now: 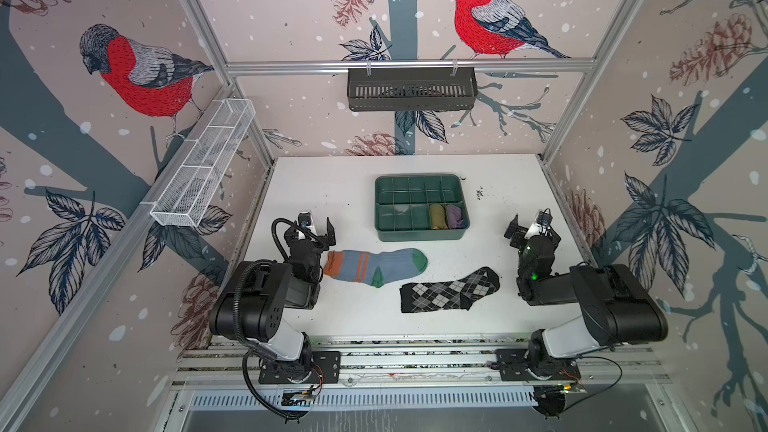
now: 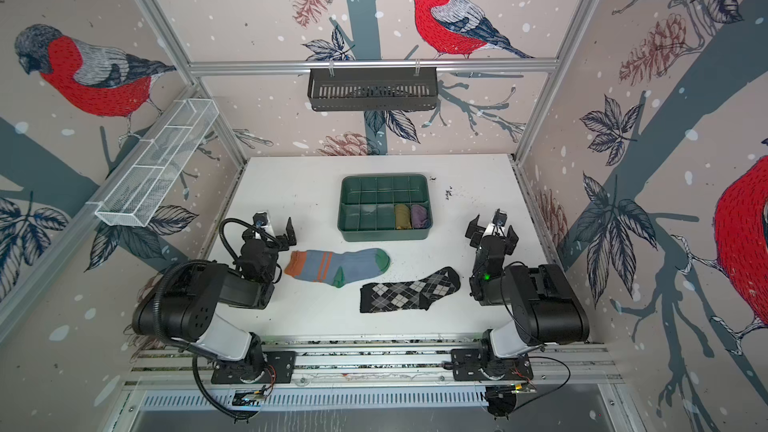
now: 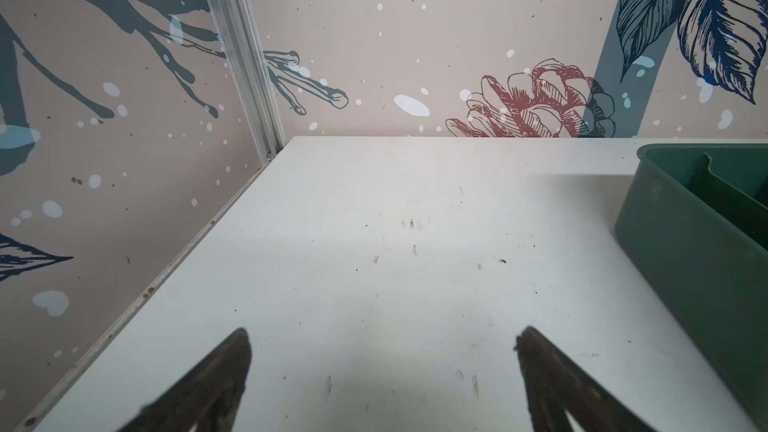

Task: Roll the socks
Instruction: 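Move both grippers toward the ends of the black argyle sock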

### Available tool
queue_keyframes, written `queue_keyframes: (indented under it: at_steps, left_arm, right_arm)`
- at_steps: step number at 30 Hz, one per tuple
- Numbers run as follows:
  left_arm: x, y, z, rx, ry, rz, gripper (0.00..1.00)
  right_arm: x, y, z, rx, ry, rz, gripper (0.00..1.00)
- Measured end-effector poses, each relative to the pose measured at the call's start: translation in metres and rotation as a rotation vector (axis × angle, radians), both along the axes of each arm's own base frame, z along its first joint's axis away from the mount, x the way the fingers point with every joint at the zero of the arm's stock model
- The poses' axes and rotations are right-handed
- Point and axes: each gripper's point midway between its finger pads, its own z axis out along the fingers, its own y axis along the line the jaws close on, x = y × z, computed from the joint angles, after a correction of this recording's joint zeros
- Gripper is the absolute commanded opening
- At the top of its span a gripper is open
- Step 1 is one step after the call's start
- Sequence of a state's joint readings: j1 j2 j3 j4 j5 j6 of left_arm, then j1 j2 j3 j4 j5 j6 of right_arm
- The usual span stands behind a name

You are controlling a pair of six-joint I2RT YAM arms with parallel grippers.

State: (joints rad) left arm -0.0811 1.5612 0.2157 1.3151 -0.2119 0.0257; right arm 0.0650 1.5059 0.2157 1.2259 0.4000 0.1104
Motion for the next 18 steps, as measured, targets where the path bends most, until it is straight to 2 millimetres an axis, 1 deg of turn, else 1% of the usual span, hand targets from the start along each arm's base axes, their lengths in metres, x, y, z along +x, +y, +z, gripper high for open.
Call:
queue_keyframes:
  at_steps: [6, 7, 8, 9, 10, 11, 13, 14, 15, 18]
  left_arm:
    - [0.002, 0.002, 0.000, -0.001, 0.005, 0.001, 0.97]
    - [0.002, 0.004, 0.000, -0.002, 0.005, 0.006, 0.97]
    - [0.003, 0.005, 0.000, -0.004, 0.007, 0.008, 0.95]
    - [0.003, 0.005, -0.001, -0.004, 0.009, 0.007, 0.88]
    - [0.003, 0.004, -0.001, -0.008, 0.009, -0.003, 0.75]
    - [0.003, 0.004, -0.001, -0.019, 0.008, -0.005, 0.66]
    - [0.006, 0.001, 0.002, -0.021, 0.012, -0.024, 0.51]
    - [0.009, 0.000, 0.006, -0.016, 0.016, -0.026, 0.46]
    - [0.014, -0.001, 0.015, -0.015, 0.012, -0.032, 0.43]
    - [0.026, -0.007, 0.065, -0.021, -0.054, -0.055, 0.38]
  right_arm:
    - [0.000, 0.000, 0.000, 0.000, 0.000, 0.000, 1.00]
    - [0.000, 0.000, 0.000, 0.000, 0.000, 0.000, 0.99]
    - [0.000, 0.000, 0.000, 0.000, 0.000, 0.000, 0.95]
    - [0.000, 0.000, 0.000, 0.000, 0.000, 0.000, 0.90]
    - [0.000, 0.000, 0.000, 0.000, 0.001, 0.000, 0.85]
    - [0.000, 0.000, 0.000, 0.000, -0.001, 0.002, 0.82]
    - [0.001, 0.000, 0.005, 0.000, -0.006, 0.002, 0.82]
    - [0.004, 0.001, 0.012, 0.000, -0.010, 0.002, 0.83]
    - [0.008, 0.001, 0.024, 0.001, -0.018, 0.003, 0.83]
    - [0.018, 0.003, 0.082, 0.051, -0.098, 0.006, 0.84]
